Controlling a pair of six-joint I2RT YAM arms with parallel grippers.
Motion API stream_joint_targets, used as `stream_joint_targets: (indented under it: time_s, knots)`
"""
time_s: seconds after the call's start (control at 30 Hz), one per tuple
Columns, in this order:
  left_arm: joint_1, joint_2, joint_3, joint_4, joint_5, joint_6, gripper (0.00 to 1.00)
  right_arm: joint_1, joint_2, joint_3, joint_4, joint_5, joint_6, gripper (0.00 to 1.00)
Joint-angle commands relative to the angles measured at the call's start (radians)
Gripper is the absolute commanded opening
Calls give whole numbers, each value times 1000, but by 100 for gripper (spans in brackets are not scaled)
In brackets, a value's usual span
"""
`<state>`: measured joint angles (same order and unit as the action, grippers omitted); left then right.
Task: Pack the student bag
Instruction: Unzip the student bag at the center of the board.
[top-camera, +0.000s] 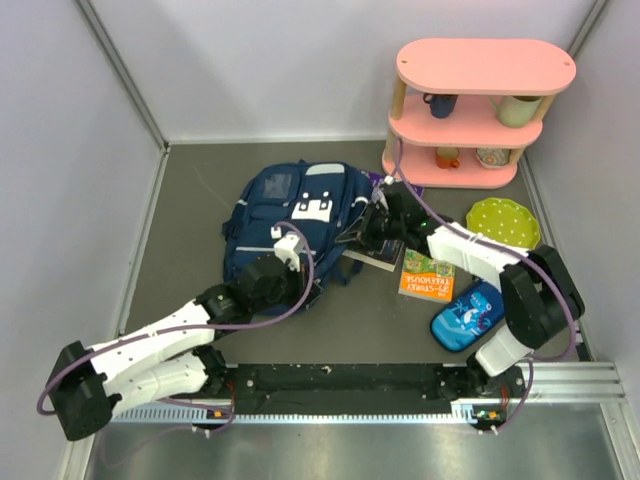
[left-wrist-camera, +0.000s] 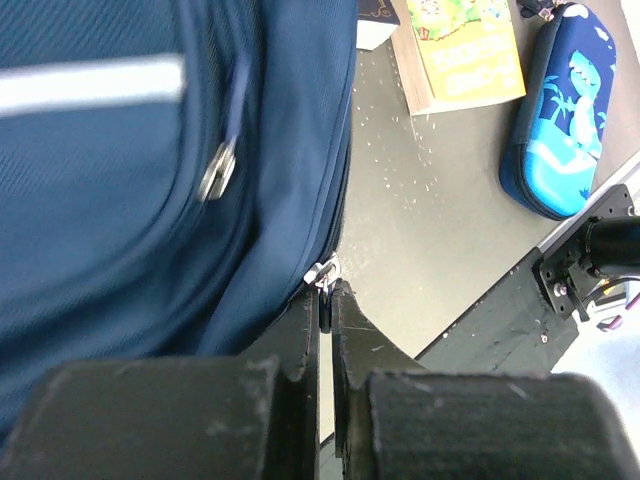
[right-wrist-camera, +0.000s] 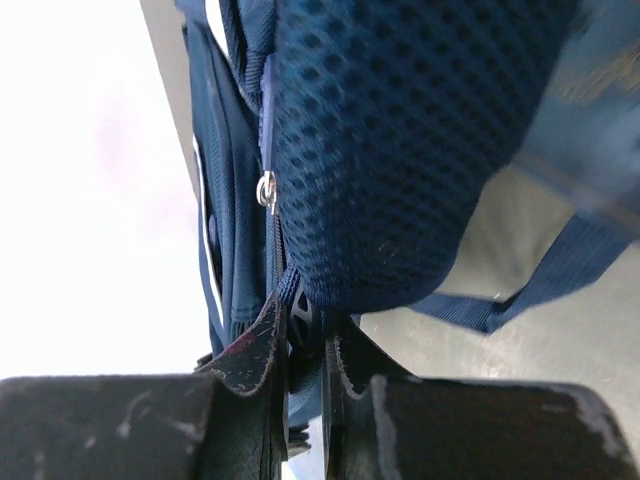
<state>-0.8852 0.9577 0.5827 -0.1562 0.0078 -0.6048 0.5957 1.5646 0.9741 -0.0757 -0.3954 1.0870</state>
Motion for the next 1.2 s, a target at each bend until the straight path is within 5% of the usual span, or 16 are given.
stream_joint_targets:
  time_s: [0.0,0.23,0.37,0.43,0.57,0.6,0.87,1.17]
  knots:
    - [-14,-111,-85,-92,20,-47,0,-146,58,129,8,69,-124,0]
    - [-12,-272,-178,-223,-101,-130,0,-186,135,244,-68,29,-234,0]
    - [-14,-281,-185,-151,-83,-124,0,-188,195,336,-149,-34,-274,1]
    - [-14,-251,-170,-119,-46,-121,0,-188,186,377,-197,-80,-288,19]
    - [-14,-114,-107,-14,-12,-102,0,-189,23,253,-266,33,-306,74]
    - [-14,-90,-92,0,15,-98,0,-189,-21,173,-268,62,-300,78]
    - [-17,117,49,121,141,-52,0,-119,-300,-201,-193,-31,-170,80]
    - [-47,211,100,142,169,-10,0,-16,-235,-200,-12,-77,-36,78]
